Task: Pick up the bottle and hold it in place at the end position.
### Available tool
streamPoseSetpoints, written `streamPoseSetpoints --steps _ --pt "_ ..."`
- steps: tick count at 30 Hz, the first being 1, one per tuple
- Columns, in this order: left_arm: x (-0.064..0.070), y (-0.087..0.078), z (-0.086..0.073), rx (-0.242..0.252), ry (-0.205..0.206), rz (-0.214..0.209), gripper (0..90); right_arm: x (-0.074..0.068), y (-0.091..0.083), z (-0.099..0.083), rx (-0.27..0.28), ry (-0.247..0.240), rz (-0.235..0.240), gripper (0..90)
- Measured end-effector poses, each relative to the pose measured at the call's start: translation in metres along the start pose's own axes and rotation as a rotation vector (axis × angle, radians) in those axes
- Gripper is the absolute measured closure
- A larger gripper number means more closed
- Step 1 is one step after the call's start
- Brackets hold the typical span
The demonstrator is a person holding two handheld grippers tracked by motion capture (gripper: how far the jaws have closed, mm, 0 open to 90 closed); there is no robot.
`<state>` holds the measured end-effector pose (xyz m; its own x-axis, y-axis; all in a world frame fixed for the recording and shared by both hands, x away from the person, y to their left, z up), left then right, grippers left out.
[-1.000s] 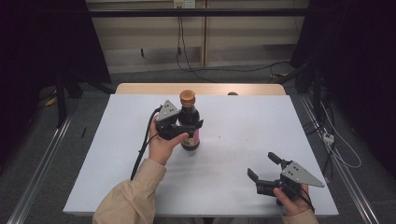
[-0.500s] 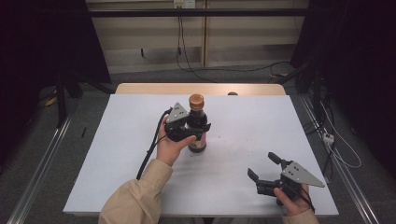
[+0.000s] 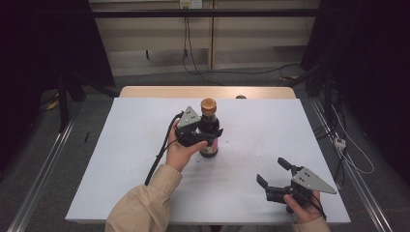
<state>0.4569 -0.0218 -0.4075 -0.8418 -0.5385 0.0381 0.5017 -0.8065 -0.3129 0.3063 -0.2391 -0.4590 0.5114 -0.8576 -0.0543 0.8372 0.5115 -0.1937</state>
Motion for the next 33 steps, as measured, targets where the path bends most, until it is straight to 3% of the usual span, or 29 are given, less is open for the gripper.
streamPoseSetpoints --steps 14,27,33 --pt "-0.002 -0.001 0.0 -0.013 -0.005 -0.044 25.1 -0.002 0.001 -0.001 -0.006 -0.009 0.006 4.2" --pt "-0.002 0.0 -0.001 0.001 0.012 -0.04 25.0 -0.006 0.003 -0.003 -0.024 -0.023 0.013 4.2" --pt "-0.001 0.0 -0.002 0.015 0.005 -0.035 24.9 -0.014 0.01 -0.002 -0.044 -0.04 0.038 4.0"
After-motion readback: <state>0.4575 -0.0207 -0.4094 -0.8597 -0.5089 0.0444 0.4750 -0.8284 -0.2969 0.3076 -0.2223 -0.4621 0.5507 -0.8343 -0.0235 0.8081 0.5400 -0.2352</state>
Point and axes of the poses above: each handheld gripper's, and its own axes: y roughly forward along the jaws, z roughly out of its top, x roughly to its right, the point moved 7 cm from there along y, roughly forward along the jaws, and after that the axes turned 1 degree about z, right-handed, at the moved point
